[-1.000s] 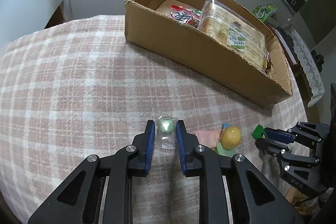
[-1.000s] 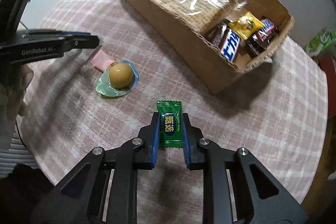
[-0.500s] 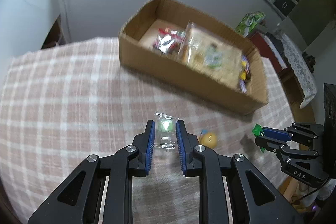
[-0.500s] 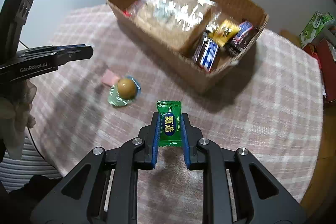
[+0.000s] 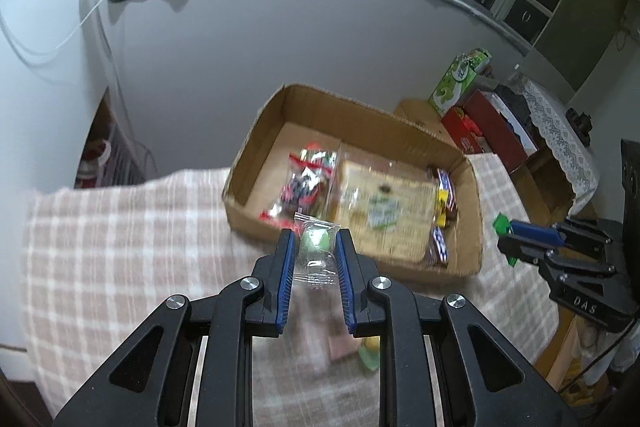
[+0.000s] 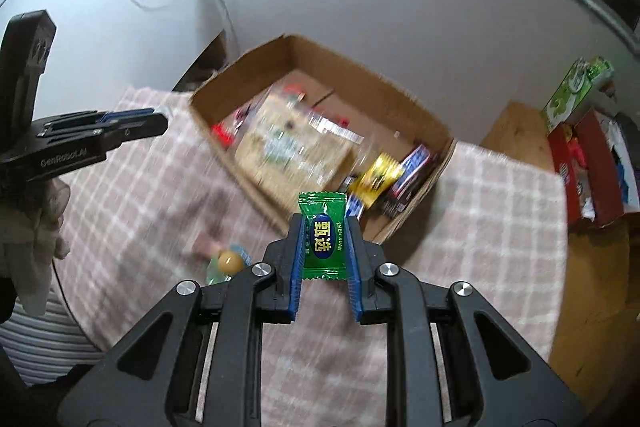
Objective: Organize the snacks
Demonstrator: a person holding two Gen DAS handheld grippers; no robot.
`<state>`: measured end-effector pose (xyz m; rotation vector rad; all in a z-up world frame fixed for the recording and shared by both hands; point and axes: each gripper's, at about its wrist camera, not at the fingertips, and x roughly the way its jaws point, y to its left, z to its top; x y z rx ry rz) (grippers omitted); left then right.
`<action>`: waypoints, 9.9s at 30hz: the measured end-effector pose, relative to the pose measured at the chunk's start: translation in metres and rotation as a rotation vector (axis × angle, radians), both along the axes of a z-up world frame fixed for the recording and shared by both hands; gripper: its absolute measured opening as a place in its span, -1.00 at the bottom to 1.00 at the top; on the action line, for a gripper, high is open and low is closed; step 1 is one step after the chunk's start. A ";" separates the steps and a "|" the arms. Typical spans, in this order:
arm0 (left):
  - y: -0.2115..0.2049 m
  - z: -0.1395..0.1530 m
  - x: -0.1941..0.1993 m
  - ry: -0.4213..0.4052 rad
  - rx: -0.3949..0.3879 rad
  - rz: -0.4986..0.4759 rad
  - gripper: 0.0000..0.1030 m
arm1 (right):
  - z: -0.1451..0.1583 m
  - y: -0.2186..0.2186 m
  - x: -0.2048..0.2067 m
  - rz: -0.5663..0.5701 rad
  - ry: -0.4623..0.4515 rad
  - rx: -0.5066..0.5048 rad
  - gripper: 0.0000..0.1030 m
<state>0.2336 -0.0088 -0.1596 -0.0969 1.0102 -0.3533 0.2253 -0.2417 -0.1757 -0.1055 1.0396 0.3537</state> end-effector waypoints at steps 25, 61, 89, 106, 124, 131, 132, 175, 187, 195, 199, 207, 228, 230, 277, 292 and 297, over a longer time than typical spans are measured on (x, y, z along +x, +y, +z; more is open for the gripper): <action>-0.041 -0.001 0.069 -0.031 0.048 -0.073 -0.42 | -0.014 -0.002 0.077 -0.067 0.016 -0.018 -0.44; 0.028 -0.032 -0.029 0.086 0.015 0.017 0.14 | -0.030 0.025 -0.048 -0.049 0.087 0.142 0.51; -0.024 -0.089 -0.050 0.157 0.111 -0.254 -0.02 | -0.116 0.080 -0.023 -0.020 0.239 0.105 -0.27; -0.095 -0.098 -0.028 0.059 0.257 -0.468 -0.02 | -0.116 0.037 -0.033 -0.087 0.262 0.094 -0.33; -0.080 -0.102 -0.016 0.281 -0.147 -0.214 -0.02 | -0.102 0.011 -0.044 -0.111 0.246 0.124 -0.33; -0.102 -0.100 -0.004 0.233 -0.049 -0.230 -0.02 | -0.099 0.005 -0.046 -0.121 0.243 0.135 -0.32; -0.107 -0.099 -0.006 0.218 -0.015 -0.238 -0.02 | -0.100 0.006 -0.046 -0.118 0.244 0.129 -0.32; -0.065 -0.097 -0.029 0.136 0.121 -0.185 -0.70 | -0.114 0.038 -0.047 -0.034 0.223 -0.007 -0.32; -0.027 -0.069 -0.044 0.116 0.022 -0.134 -0.70 | -0.089 0.032 -0.053 -0.055 0.185 0.060 -0.43; -0.016 -0.030 -0.031 0.036 0.013 -0.129 -0.70 | -0.043 0.020 -0.044 -0.073 0.103 0.103 -0.43; -0.020 -0.012 -0.016 -0.008 0.013 -0.127 -0.70 | -0.021 0.014 -0.030 -0.084 0.056 0.107 -0.43; -0.032 0.006 0.016 -0.065 0.028 -0.129 -0.70 | 0.004 -0.005 0.008 -0.126 -0.006 0.103 -0.43; -0.059 0.000 0.071 -0.047 0.045 -0.123 -0.68 | -0.007 -0.003 0.077 -0.123 0.018 0.065 -0.43; -0.058 -0.001 0.072 -0.046 0.048 -0.112 -0.68 | -0.008 -0.003 0.078 -0.121 0.022 0.064 -0.43; -0.044 0.039 0.033 -0.093 0.080 -0.024 0.24 | 0.038 -0.012 0.030 -0.173 -0.090 0.034 0.67; -0.022 0.080 -0.034 -0.154 0.095 0.054 0.24 | 0.074 -0.014 -0.022 -0.260 -0.093 0.008 0.68; -0.014 0.089 -0.052 -0.157 0.082 0.093 0.25 | 0.081 -0.015 -0.041 -0.278 -0.100 0.013 0.69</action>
